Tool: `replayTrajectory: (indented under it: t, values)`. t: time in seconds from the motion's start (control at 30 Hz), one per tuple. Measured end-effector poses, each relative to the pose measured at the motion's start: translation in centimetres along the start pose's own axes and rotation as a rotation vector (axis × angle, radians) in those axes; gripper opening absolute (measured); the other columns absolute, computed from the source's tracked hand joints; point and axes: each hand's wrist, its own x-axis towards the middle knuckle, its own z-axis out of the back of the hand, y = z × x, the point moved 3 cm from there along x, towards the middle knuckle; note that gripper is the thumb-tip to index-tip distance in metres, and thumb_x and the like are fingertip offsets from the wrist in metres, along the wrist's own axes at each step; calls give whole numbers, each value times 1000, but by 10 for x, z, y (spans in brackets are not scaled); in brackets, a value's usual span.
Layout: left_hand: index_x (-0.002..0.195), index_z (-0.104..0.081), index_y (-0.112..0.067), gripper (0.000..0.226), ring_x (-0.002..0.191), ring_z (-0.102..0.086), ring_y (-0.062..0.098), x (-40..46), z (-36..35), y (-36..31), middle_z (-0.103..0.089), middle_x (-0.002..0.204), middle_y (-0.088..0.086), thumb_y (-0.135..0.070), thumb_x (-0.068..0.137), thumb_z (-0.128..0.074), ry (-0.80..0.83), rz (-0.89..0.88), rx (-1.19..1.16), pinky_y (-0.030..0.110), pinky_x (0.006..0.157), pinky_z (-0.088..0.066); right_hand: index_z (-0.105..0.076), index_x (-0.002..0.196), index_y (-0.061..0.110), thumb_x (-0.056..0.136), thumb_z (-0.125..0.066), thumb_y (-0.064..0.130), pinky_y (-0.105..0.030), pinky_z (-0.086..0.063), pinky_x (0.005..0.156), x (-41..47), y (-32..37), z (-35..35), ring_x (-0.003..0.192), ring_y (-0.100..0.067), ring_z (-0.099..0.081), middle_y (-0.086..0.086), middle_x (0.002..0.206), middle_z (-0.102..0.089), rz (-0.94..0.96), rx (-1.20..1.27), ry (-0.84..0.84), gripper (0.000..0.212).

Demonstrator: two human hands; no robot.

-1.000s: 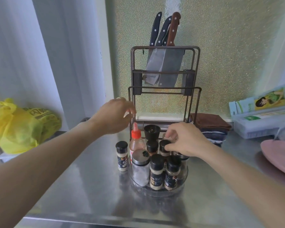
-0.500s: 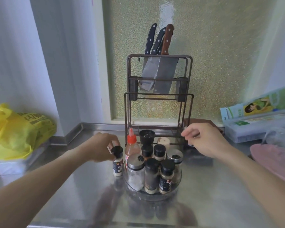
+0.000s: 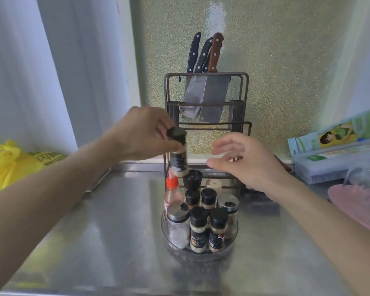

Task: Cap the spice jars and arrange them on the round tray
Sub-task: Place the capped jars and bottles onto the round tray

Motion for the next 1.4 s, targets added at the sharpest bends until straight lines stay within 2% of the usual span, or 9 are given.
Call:
replayTrajectory:
  t: [0.23, 0.4, 0.57, 0.67, 0.73, 0.8, 0.97, 1.2, 1.4]
  values:
    - [113, -74, -12, 45, 88, -75, 14, 15, -55, -53, -80, 95, -3, -37, 78, -87, 9, -129, -62, 35, 92, -60, -70, 110, 32, 72, -92, 32, -29, -57, 75, 3, -6, 2, 73, -1, -67, 15, 92, -77, 27, -9, -83, 45]
    - [129, -61, -19, 51, 96, -65, 10, -13, -78, -33, -68, 109, -7, -48, 89, -74, -83, -83, -53, 32, 90, -55, -64, 113, 33, 75, -90, 32, -39, -55, 89, -1, -44, 6, 90, -7, -69, 13, 102, -75, -72, -106, -120, 46]
    - [115, -57, -33, 29, 99, -58, 7, -72, -102, 23, -55, 110, -13, -56, 98, -58, -270, 205, -153, 32, 84, -50, -46, 115, 34, 80, -86, 25, -45, -57, 90, -4, -75, 8, 87, -13, -74, 6, 101, -77, -99, -133, -91, 54]
    - [115, -57, -34, 30, 104, -61, 12, -96, -124, 55, -55, 116, -7, -57, 96, -53, -223, 437, -286, 34, 87, -45, -45, 112, 35, 78, -87, 23, -45, -58, 87, -1, -82, 10, 84, -12, -74, 6, 100, -77, -96, -128, -97, 55]
    - [117, -59, -34, 32, 99, -60, 3, -108, -136, 66, -57, 121, -3, -57, 95, -51, -183, 523, -339, 33, 86, -42, -43, 112, 36, 79, -86, 22, -46, -57, 89, 1, -84, 7, 87, -14, -73, 5, 102, -76, -89, -145, -65, 56]
    - [120, -59, -35, 41, 97, -58, -3, -115, -145, 70, -58, 123, -4, -64, 93, -48, -142, 555, -379, 32, 86, -43, -43, 110, 37, 80, -86, 20, -47, -57, 92, 2, -85, 4, 90, -14, -74, 4, 102, -77, -85, -137, -35, 56]
    - [134, -55, -34, 43, 117, -60, 13, -121, -164, 73, -62, 130, -9, -61, 100, -47, 31, 605, -489, 39, 103, -49, -47, 108, 36, 77, -88, 16, -40, -57, 93, 4, -88, 7, 86, -9, -75, 7, 98, -78, -104, -131, 24, 55]
    - [121, -65, -33, 36, 119, -64, 13, -116, -175, 80, -71, 122, -11, -59, 102, -49, 28, 658, -696, 47, 111, -49, -51, 107, 38, 79, -87, 18, -20, -50, 72, -6, -94, -7, 73, 1, -73, 9, 97, -77, -108, -172, 144, 50]
    - [113, -70, -28, 39, 118, -66, 17, -109, -179, 85, -73, 119, -6, -57, 103, -46, 41, 671, -745, 48, 112, -47, -61, 109, 40, 86, -80, 23, -36, -55, 95, -12, -108, -18, 88, -11, -75, 8, 96, -80, -205, -132, 223, 34]
